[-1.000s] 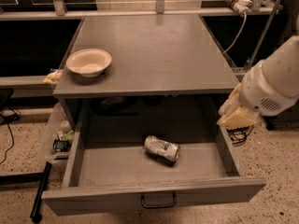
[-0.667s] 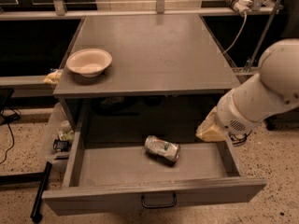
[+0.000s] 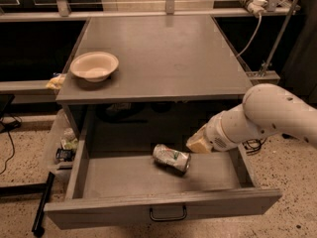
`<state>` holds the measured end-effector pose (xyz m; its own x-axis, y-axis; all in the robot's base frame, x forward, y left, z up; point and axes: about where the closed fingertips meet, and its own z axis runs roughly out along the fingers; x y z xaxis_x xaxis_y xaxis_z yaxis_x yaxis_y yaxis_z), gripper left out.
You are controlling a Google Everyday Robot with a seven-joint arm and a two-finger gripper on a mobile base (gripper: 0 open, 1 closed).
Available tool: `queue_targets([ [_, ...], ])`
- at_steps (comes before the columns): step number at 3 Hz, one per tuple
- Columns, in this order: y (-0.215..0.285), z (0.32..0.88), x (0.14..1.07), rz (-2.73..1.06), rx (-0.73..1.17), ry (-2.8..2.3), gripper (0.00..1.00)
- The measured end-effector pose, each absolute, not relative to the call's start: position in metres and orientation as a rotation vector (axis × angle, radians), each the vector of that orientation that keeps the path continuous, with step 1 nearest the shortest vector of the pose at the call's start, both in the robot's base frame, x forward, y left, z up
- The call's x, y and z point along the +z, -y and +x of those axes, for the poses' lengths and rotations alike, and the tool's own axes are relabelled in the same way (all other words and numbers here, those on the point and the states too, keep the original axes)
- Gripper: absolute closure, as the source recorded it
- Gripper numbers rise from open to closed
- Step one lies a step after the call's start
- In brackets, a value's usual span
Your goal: Pick 7up can from top drawer and place on counter
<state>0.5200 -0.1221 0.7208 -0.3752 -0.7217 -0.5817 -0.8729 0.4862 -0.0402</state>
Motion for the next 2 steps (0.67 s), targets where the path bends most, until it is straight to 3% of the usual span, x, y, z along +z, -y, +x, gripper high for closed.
queue_targets([
  [1,0.1186,0.5134,0.7203,-1.328,0.357,-2.203,1.00],
  [2,0.1137,0.5079,0.7128,-1.330,0.355,-2.178,0.86],
])
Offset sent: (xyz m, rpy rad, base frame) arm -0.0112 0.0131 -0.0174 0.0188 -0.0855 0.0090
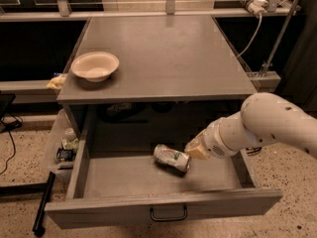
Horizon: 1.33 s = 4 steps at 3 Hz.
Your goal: Pick 7up can from top drawer and place on counter
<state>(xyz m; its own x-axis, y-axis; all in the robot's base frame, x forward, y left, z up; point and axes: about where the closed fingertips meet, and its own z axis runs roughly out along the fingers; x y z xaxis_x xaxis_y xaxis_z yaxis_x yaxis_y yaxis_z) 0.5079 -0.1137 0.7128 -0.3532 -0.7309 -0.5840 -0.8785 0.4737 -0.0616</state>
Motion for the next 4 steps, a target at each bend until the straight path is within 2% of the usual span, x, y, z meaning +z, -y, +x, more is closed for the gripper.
queue_targets([
  [3,0.088,0.519,0.693,-1.279,0.395,-2.052,0.16],
  [4,0.084,0.532,0.680,-1.270,0.408,-2.033,0.06],
])
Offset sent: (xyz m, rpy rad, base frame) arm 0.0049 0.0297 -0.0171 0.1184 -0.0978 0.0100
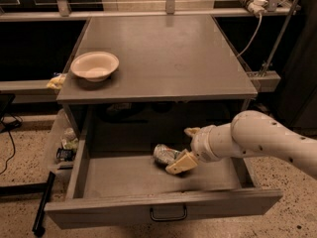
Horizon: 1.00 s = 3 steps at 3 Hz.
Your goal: Pick 7up can from top drawer and place on counter
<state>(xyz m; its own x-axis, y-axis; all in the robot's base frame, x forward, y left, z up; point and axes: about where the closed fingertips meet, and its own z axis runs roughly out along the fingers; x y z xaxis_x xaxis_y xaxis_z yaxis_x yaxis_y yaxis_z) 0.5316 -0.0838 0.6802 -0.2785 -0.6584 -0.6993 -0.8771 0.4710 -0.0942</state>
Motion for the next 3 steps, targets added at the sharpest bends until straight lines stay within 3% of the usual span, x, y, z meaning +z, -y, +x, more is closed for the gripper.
queue_targets([
  [3,0.062,0.559,0.621,-1.270,0.486,-2.029,0.04],
])
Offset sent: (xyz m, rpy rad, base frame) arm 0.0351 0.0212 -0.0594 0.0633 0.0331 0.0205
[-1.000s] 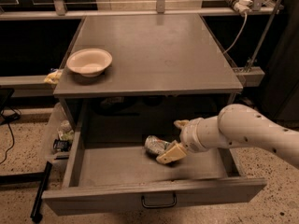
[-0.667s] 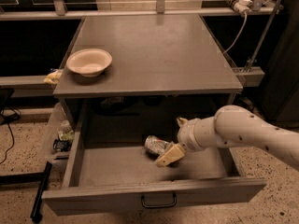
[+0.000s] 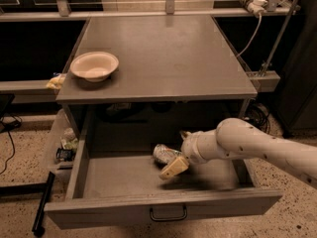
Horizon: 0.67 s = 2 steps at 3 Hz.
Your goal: Pick 7up can from top drawer and place on counter
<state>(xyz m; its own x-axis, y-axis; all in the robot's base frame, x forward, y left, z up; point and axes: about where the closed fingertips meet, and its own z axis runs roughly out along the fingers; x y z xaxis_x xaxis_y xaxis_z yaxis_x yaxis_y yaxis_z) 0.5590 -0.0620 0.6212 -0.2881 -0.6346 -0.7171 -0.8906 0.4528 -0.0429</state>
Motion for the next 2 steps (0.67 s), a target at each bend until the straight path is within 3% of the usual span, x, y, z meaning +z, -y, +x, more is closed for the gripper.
queue_targets([
  [2,0.0672,0.5471,0.6156,-1.310,0.455,-2.054,0.46],
])
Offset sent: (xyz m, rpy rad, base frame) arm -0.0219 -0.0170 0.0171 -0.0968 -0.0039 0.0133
